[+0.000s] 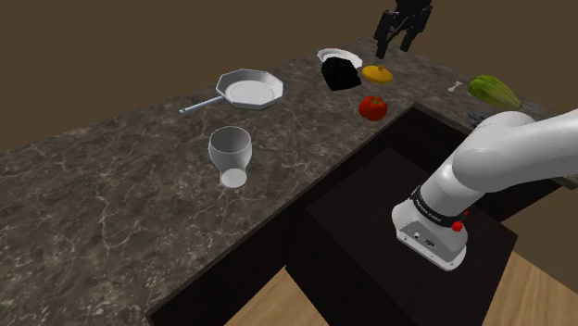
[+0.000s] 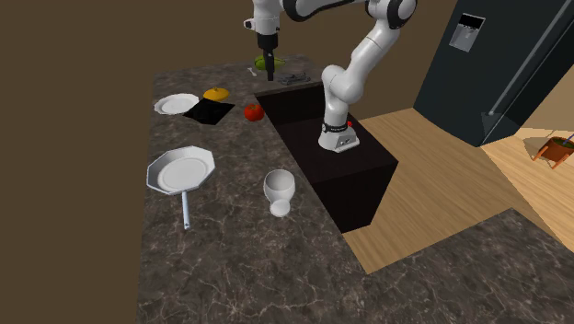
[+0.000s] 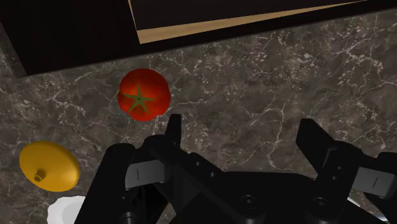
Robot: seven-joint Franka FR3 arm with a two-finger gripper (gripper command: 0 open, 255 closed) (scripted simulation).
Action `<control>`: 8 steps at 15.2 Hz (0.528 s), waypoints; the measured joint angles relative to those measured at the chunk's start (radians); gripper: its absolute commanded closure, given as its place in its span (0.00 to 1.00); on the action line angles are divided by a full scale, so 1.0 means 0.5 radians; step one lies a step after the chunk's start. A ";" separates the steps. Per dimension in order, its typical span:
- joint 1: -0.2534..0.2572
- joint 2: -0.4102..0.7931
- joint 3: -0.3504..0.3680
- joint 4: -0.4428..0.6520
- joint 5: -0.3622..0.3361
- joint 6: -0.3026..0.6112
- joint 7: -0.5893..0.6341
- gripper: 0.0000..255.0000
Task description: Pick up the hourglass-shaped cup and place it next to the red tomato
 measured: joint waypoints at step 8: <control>0.101 0.056 0.263 -0.084 0.157 0.159 0.322 0.00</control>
